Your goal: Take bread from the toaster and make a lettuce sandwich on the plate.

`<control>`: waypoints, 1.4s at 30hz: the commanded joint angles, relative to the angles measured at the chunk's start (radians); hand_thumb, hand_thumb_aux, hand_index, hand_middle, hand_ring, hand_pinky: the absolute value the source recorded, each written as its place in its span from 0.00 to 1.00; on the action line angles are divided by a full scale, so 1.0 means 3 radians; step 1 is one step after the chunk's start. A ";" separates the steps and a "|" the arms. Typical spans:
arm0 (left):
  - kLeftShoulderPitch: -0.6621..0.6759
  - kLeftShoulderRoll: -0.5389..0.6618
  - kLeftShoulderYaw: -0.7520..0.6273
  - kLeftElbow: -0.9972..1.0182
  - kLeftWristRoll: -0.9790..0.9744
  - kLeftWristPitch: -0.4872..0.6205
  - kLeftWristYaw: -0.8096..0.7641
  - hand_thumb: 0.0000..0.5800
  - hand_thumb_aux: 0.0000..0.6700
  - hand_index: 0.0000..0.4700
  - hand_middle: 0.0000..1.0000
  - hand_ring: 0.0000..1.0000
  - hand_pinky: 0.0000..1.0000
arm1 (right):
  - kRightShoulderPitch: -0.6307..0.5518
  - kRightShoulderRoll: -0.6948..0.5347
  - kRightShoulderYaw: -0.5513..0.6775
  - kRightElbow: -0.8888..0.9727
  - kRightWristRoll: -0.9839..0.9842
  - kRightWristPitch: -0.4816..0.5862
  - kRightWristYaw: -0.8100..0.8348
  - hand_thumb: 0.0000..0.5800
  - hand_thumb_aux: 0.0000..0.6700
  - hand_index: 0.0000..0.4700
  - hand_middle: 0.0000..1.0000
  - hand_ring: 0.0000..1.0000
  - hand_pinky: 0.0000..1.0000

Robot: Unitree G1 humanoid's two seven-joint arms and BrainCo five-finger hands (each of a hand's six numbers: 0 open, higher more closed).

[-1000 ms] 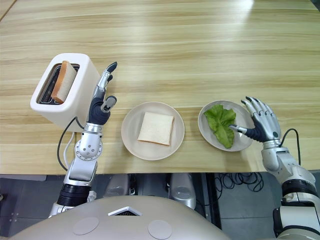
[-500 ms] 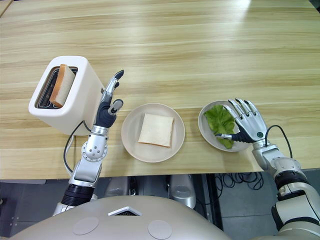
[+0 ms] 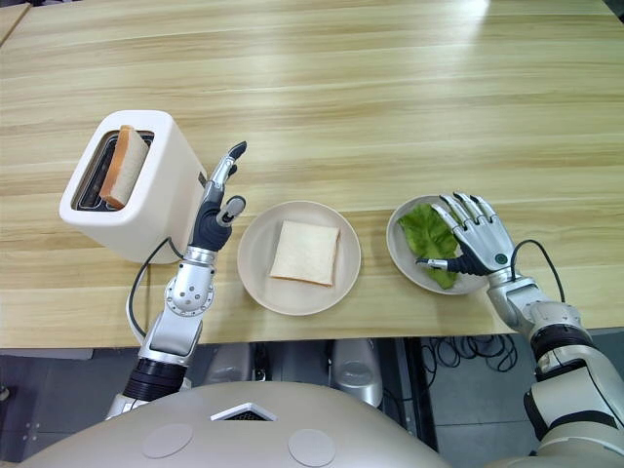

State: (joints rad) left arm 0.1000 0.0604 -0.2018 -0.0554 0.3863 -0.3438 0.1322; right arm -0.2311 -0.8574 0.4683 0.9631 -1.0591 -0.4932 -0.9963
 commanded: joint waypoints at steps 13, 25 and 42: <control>0.0012 0.0009 -0.0080 0.0120 0.0074 -0.0002 0.0052 0.00 0.00 0.00 0.00 0.00 0.00 | -0.0089 0.0029 0.0304 0.0125 -0.0001 -0.0048 -0.0078 0.00 0.00 0.00 0.00 0.00 0.00; 0.0000 0.0021 -0.0146 0.0184 0.0095 0.0018 0.0041 0.00 0.00 0.00 0.00 0.00 0.00 | -0.0141 0.0051 0.0366 0.0227 0.0081 -0.0131 -0.0137 0.94 0.75 0.73 0.00 0.00 0.00; -0.0022 0.0029 -0.0133 0.0262 0.0106 -0.0021 0.0064 0.00 0.00 0.00 0.00 0.00 0.00 | -0.0162 0.0063 0.0334 0.0270 0.0182 -0.0237 -0.0173 1.00 1.00 0.98 0.00 0.00 0.00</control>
State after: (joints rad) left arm 0.0953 0.0641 -0.2418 0.0007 0.4193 -0.3469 0.1467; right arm -0.2797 -0.8405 0.5712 1.0413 -1.0224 -0.5494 -1.0516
